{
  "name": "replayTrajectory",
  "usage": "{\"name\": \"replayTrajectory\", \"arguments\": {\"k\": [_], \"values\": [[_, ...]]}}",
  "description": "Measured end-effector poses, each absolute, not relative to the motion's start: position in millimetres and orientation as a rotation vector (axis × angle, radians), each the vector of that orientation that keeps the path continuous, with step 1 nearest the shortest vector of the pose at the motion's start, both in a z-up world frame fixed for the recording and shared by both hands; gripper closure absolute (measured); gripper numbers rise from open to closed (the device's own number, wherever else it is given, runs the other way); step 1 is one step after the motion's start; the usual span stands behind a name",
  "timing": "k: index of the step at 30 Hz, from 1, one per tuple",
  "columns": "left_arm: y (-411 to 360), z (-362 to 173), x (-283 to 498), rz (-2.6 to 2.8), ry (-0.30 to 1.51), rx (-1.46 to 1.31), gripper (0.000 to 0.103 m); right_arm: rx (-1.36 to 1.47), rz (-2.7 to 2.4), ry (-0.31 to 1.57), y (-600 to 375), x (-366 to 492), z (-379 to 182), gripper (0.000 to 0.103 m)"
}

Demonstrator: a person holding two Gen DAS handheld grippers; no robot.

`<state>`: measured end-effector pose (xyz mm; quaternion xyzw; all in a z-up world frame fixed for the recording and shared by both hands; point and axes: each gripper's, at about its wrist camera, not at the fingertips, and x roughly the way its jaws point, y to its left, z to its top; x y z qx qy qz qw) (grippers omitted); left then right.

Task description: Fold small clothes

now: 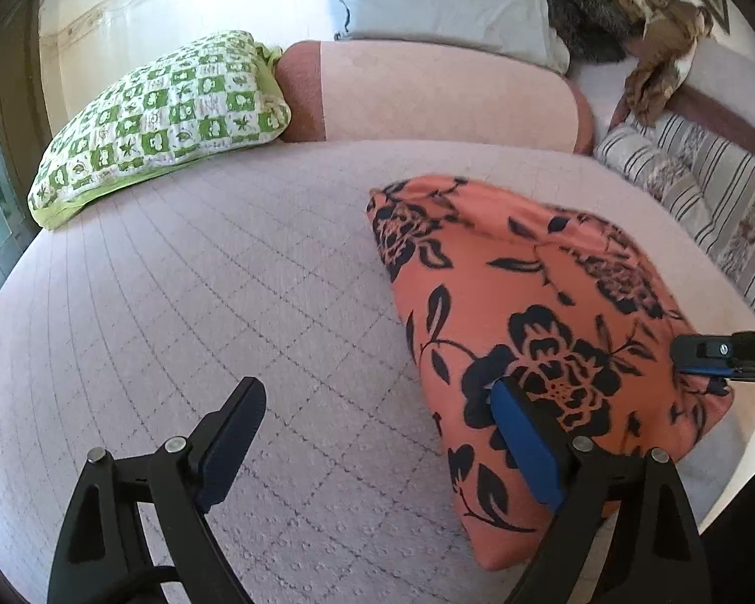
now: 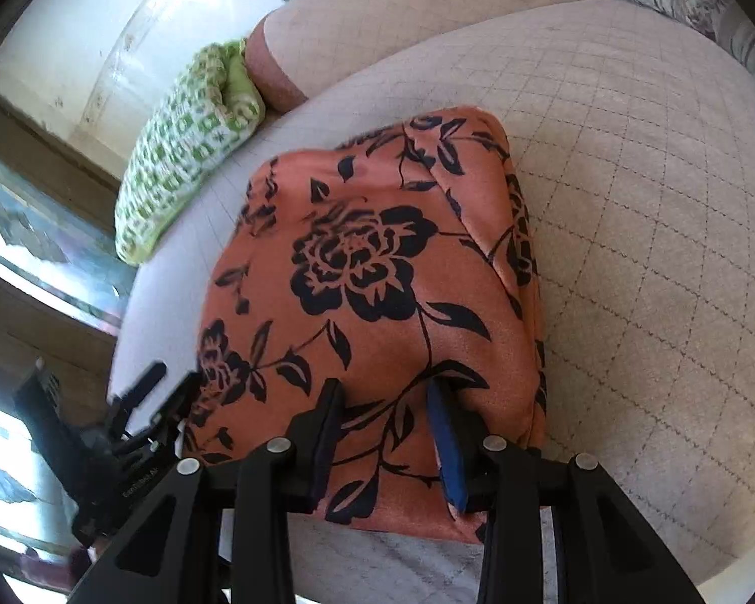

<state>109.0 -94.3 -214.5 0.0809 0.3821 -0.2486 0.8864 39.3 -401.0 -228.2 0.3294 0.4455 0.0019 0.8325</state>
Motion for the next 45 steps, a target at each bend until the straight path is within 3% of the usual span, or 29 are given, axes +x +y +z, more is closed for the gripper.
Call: {"name": "replayTrajectory", "arguments": {"k": [6, 11, 12, 14, 23, 30, 45], "values": [[-98.8, -199.1, 100.8, -0.601, 0.772, 0.095, 0.012, 0.671, -0.023, 0.824, -408.8, 26.8, -205.3, 0.064], [-128.5, -229.4, 96.1, -0.594, 0.825, 0.276, 0.011, 0.659, -0.084, 0.962, -408.6, 45.1, -235.8, 0.064], [-128.0, -229.8, 98.1, -0.6, 0.832, 0.266, 0.011, 0.643, -0.083, 0.966, -407.2, 47.3, -234.4, 0.063], [-124.4, -227.6, 104.6, -0.615, 0.866, 0.226, 0.011, 0.658, -0.048, 0.963, -406.0, 50.2, -232.4, 0.049], [-117.6, -210.4, 137.8, -0.64, 0.906, 0.056, 0.012, 0.798, -0.043, 0.807, -443.7, 34.7, -219.8, 0.048], [-131.4, -224.1, 156.2, -0.695, 1.06, -0.01, 0.012, 0.949, -0.09, 0.806, -482.0, 33.3, -236.9, 0.034], [-160.3, -240.0, 152.2, -0.751, 1.103, 0.041, 0.011, 1.087, -0.007, 0.926, -485.5, 58.0, -288.4, 0.032]]}}
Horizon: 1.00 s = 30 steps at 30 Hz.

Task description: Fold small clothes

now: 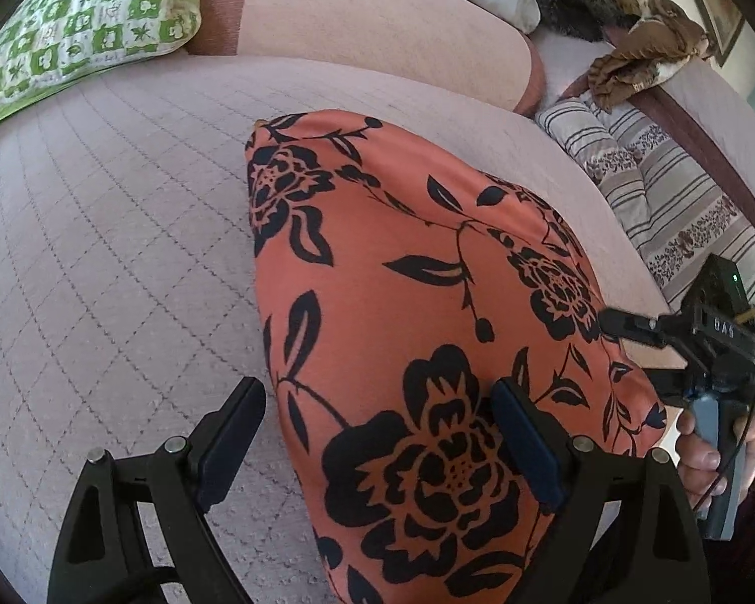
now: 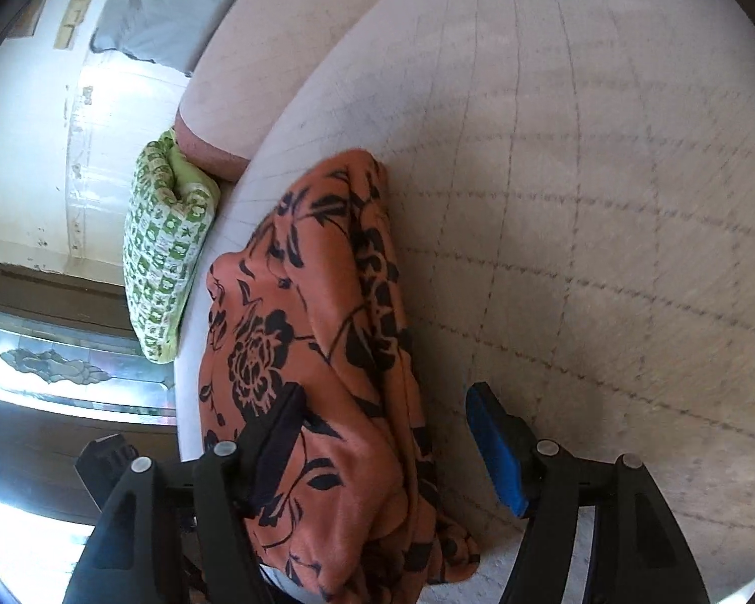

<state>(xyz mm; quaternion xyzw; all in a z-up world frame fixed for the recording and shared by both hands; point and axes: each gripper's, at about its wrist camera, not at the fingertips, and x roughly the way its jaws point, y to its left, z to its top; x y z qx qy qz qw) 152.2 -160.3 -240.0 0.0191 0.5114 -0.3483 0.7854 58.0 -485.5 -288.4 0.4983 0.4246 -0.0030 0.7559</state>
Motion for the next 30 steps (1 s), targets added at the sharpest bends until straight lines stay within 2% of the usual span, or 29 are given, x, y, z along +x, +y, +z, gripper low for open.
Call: {"name": "replayTrajectory", "arguments": {"k": [8, 21, 30], "values": [[-173.0, -247.0, 160.4, -0.757, 1.129, 0.033, 0.011, 1.139, 0.106, 0.914, -474.2, 84.9, -300.0, 0.032], [-180.9, -254.5, 172.0, -0.783, 1.17, 0.025, 0.01, 1.057, 0.197, 0.921, -443.2, 117.6, -299.3, 0.029], [-182.8, -260.2, 174.4, -0.82, 1.154, 0.023, 0.012, 1.017, 0.176, 0.91, -440.0, 119.5, -297.6, 0.044]]}}
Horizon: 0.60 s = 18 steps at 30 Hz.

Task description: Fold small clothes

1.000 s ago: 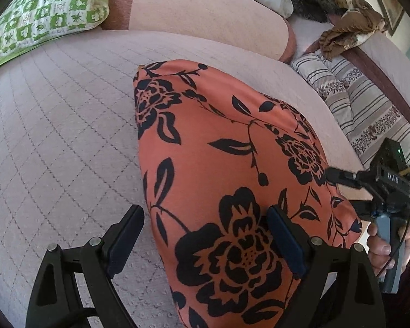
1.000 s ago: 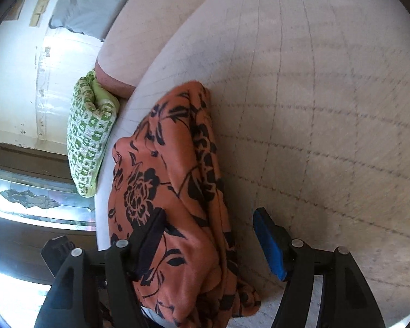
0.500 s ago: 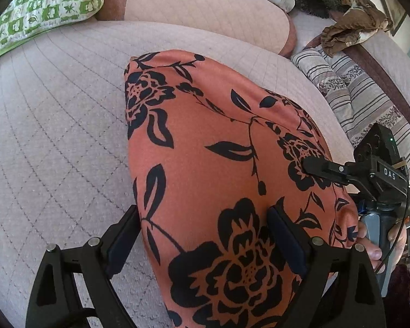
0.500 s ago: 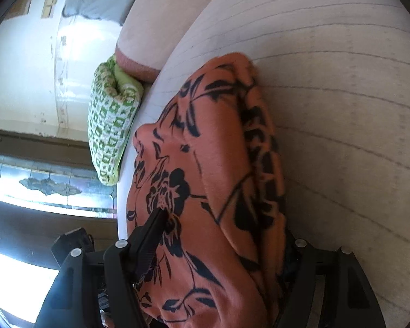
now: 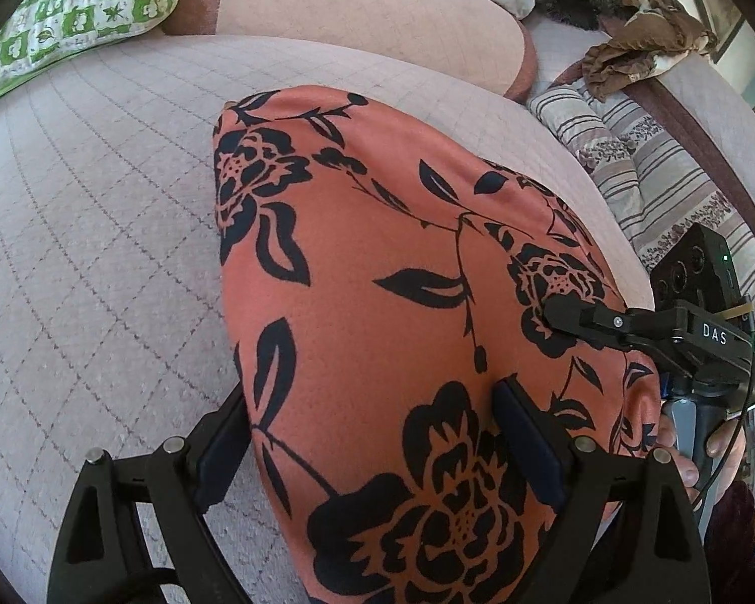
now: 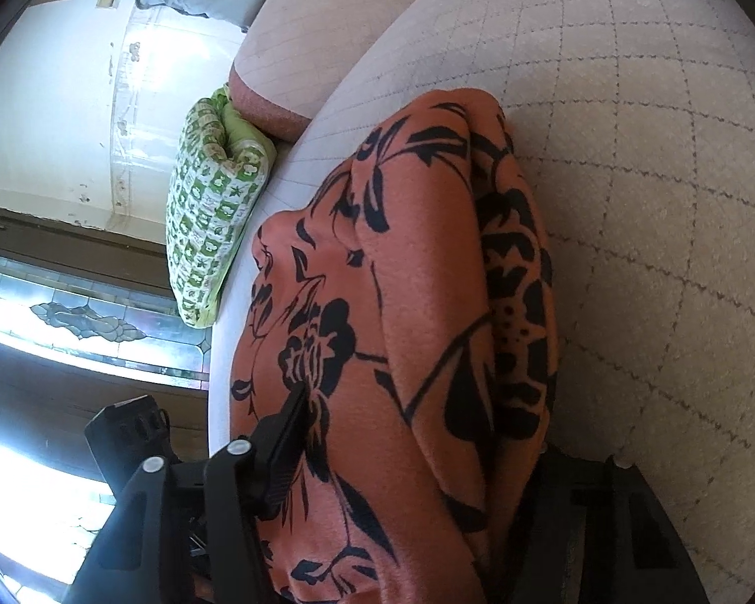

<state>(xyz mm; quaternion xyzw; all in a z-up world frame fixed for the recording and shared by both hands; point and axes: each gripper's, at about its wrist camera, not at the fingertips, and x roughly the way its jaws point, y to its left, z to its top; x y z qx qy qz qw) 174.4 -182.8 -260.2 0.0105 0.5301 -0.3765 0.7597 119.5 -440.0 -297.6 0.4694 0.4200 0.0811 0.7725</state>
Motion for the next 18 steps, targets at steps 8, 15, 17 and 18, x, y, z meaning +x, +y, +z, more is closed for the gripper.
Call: {"name": "replayTrajectory", "arguments": {"k": [8, 15, 17, 18], "values": [[-167.0, -253.3, 177.1, -0.857, 1.118, -0.035, 0.046, 0.97, 0.176, 0.869, -432.0, 116.3, -281.4, 0.055], [-158.5, -238.8, 169.9, -0.86, 1.078, -0.037, 0.053, 0.954, 0.183, 0.815, -423.6, 115.3, -261.6, 0.057], [-153.5, -231.1, 167.8, -0.848, 1.052, -0.036, 0.054, 0.954, 0.191, 0.806, -421.0, 115.0, -258.0, 0.058], [-147.3, -226.2, 167.8, -0.843, 1.041, -0.05, 0.054, 0.953, 0.197, 0.8, -419.4, 115.1, -256.2, 0.058]]}}
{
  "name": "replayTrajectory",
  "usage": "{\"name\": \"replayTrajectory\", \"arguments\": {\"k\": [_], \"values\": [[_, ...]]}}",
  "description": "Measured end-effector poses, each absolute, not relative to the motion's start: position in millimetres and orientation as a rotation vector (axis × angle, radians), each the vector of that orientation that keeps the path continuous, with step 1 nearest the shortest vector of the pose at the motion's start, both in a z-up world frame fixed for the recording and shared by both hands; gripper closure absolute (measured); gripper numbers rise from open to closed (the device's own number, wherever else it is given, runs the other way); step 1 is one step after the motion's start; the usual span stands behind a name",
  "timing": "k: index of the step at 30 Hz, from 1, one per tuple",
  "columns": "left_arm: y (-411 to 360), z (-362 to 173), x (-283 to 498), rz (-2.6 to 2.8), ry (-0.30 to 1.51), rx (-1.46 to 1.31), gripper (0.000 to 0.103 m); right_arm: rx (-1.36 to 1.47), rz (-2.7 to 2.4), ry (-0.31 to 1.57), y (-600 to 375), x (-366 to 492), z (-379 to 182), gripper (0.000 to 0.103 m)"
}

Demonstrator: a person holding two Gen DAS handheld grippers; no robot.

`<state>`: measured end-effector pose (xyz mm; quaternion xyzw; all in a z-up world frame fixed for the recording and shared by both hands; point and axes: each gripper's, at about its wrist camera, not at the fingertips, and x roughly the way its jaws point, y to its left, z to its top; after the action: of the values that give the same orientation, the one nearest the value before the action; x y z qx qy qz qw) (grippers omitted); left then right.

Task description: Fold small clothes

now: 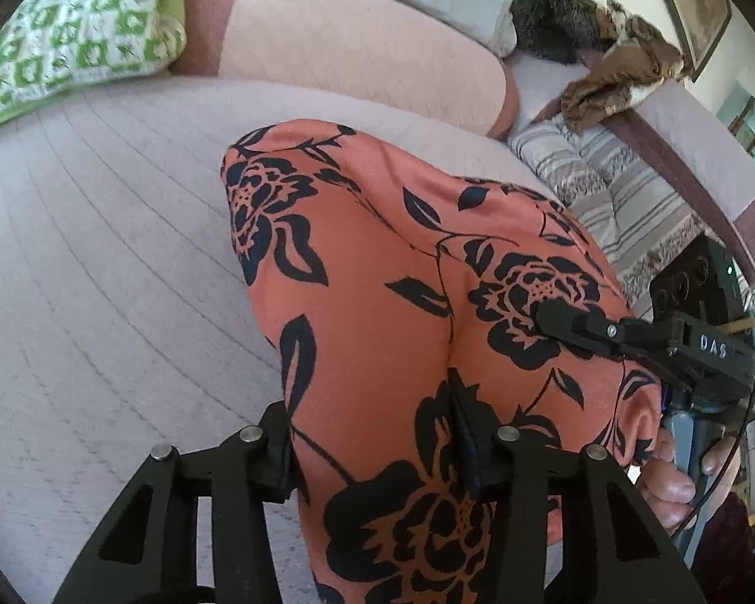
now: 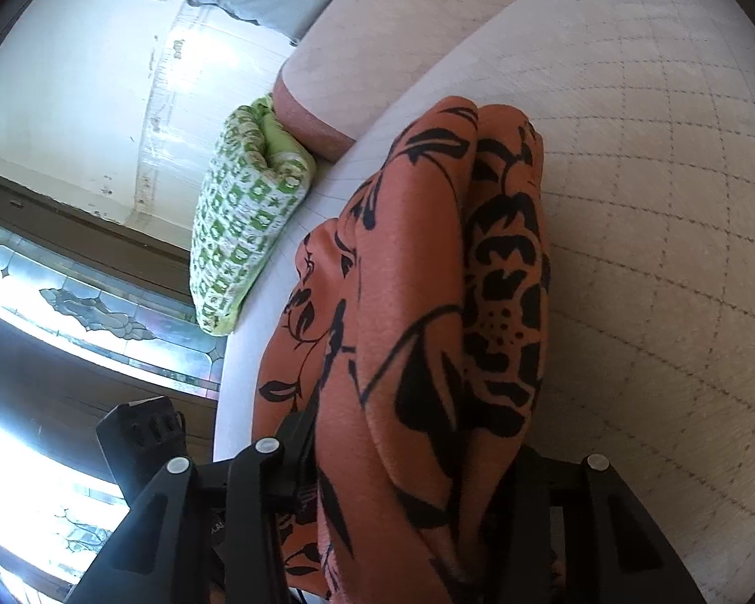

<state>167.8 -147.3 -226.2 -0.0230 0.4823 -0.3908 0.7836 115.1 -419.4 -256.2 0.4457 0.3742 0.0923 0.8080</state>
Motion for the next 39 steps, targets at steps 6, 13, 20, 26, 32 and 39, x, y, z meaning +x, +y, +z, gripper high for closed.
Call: {"name": "replayTrajectory", "arguments": {"k": [6, 13, 20, 26, 32, 39], "values": [[-111.9, -203.3, 159.6, -0.799, 0.965, -0.077, 0.054, 0.923, 0.267, 0.751, -401.2, 117.1, -238.4, 0.058], [-75.3, -193.2, 162.5, -0.726, 0.927, -0.086, 0.054, 0.919, 0.309, 0.748, -368.0, 133.6, -235.3, 0.058], [-49.0, -188.6, 172.7, -0.658, 0.901, -0.099, 0.054, 0.938, 0.356, 0.755, -332.7, 154.4, -239.0, 0.058], [-17.1, -194.0, 185.0, -0.588, 0.918, -0.134, 0.054, 0.946, 0.39, 0.792, -302.5, 173.5, -253.5, 0.058], [-4.2, -201.2, 187.2, -0.555, 0.93, -0.11, 0.054, 0.939, 0.393, 0.837, -290.4, 182.2, -267.9, 0.058], [-0.7, -212.6, 190.2, -0.519, 0.968, -0.09, 0.054, 0.932, 0.376, 0.901, -277.9, 193.3, -283.6, 0.058]]}}
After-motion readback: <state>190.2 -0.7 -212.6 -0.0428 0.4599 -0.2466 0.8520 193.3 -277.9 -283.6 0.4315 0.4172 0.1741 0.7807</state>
